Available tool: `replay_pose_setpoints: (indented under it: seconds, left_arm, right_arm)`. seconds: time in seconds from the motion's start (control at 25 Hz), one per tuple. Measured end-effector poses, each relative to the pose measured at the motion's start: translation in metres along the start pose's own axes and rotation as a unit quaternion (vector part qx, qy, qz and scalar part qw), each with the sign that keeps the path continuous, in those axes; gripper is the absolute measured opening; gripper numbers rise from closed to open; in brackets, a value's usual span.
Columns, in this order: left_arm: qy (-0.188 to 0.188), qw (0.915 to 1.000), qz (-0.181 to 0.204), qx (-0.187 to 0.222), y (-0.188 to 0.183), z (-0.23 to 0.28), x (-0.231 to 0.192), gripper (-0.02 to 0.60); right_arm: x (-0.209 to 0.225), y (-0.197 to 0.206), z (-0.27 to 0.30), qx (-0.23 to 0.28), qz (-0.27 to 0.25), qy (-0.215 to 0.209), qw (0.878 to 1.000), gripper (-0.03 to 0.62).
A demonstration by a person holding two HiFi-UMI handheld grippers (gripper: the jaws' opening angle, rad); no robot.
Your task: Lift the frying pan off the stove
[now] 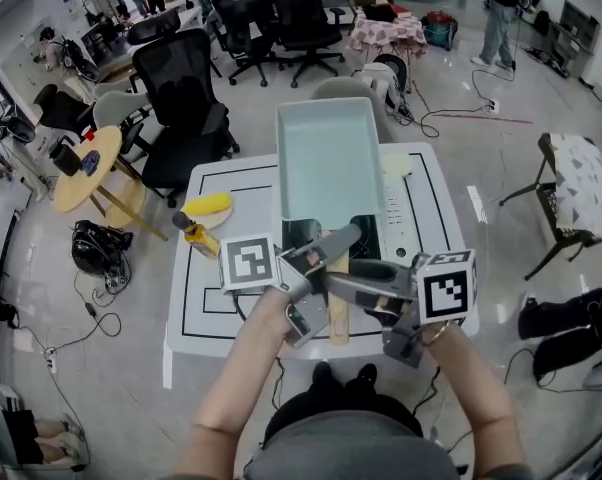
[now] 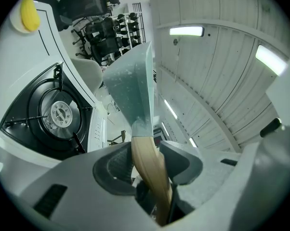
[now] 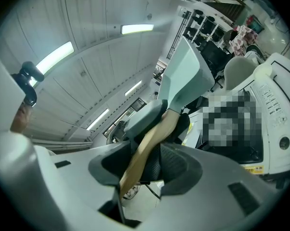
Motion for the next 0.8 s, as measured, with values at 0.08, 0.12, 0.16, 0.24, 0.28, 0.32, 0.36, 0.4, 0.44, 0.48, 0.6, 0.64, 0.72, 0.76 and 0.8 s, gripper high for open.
replay_pose_setpoints:
  seconds: [0.08, 0.12, 0.16, 0.24, 0.28, 0.32, 0.36, 0.4, 0.44, 0.48, 0.6, 0.64, 0.72, 0.76, 0.8]
  left_arm:
    - [-0.001, 1.0, 0.002, 0.001, 0.0001, 0.0004, 0.0006, 0.158]
    - [-0.001, 1.0, 0.004, 0.001, 0.0, 0.0004, 0.001, 0.158]
    - [-0.002, 1.0, 0.006, 0.001, 0.0, 0.0002, 0.0016, 0.158]
    - [-0.001, 1.0, 0.009, 0.002, 0.0003, -0.0008, 0.0035, 0.158]
    - [0.0, 1.0, 0.01, 0.002, 0.0006, -0.0012, 0.0044, 0.158]
    - [0.002, 1.0, 0.009, 0.002, 0.0009, -0.0014, 0.0051, 0.158]
    - [0.002, 1.0, 0.009, 0.002, 0.001, -0.0015, 0.0053, 0.158]
    - [0.002, 0.9999, 0.01, 0.002, 0.0009, -0.0016, 0.0049, 0.158]
    - [0.002, 0.9999, 0.01, 0.002, 0.0008, -0.0016, 0.0042, 0.158]
    - [0.002, 0.9999, 0.01, 0.003, 0.0005, -0.0014, 0.0037, 0.158]
    - [0.003, 0.9999, 0.009, 0.004, -0.0001, -0.0009, 0.0046, 0.158]
    - [0.004, 0.9999, 0.009, 0.005, -0.0002, -0.001, 0.0054, 0.158]
    - [0.003, 0.9999, 0.01, 0.005, -0.0005, -0.0016, 0.0067, 0.158]
    - [0.003, 0.9999, 0.012, 0.005, -0.0008, -0.002, 0.0072, 0.158]
    - [0.002, 0.9999, 0.013, 0.006, -0.0011, -0.0024, 0.0078, 0.158]
  right_arm:
    - [0.0, 0.0, -0.0007, -0.001, -0.003, 0.001, 1.0, 0.189]
    - [-0.0003, 0.0, -0.0009, -0.001, -0.004, 0.001, 1.0, 0.189]
    - [-0.0011, -0.0001, -0.001, 0.0, -0.005, 0.001, 1.0, 0.189]
    - [-0.0032, -0.0002, -0.0003, 0.001, -0.007, 0.001, 1.0, 0.189]
    - [-0.0041, 0.0, 0.0002, 0.001, -0.008, 0.001, 1.0, 0.189]
    - [-0.0046, 0.0, 0.0006, 0.001, -0.009, 0.001, 1.0, 0.189]
    - [-0.0047, -0.0001, 0.0008, 0.001, -0.009, 0.001, 1.0, 0.189]
    - [-0.0044, -0.0002, 0.0009, 0.001, -0.01, 0.001, 1.0, 0.189]
    - [-0.004, -0.0002, 0.0009, 0.0, -0.01, 0.001, 1.0, 0.189]
    - [-0.0036, -0.0003, 0.0007, 0.0, -0.011, 0.001, 1.0, 0.189]
    - [-0.0037, -0.0009, -0.0001, 0.0, -0.012, 0.001, 1.0, 0.189]
    - [-0.0043, -0.0012, -0.0003, 0.001, -0.012, 0.002, 1.0, 0.189]
    - [-0.0056, -0.0019, -0.0003, 0.001, -0.013, 0.002, 1.0, 0.189]
    - [-0.0062, -0.0023, -0.0002, 0.001, -0.013, 0.002, 1.0, 0.19]
    - [-0.0069, -0.0027, -0.0002, 0.001, -0.014, 0.002, 1.0, 0.19]
Point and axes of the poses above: the fingertips, and each gripper's own axes: z forward along the fingers, x to its right, y out of its underside, the point moved 2 cm from there along -z, backward along the fingers, and after that the axes turned 14 degrees about -x, right-handed, at the moved point
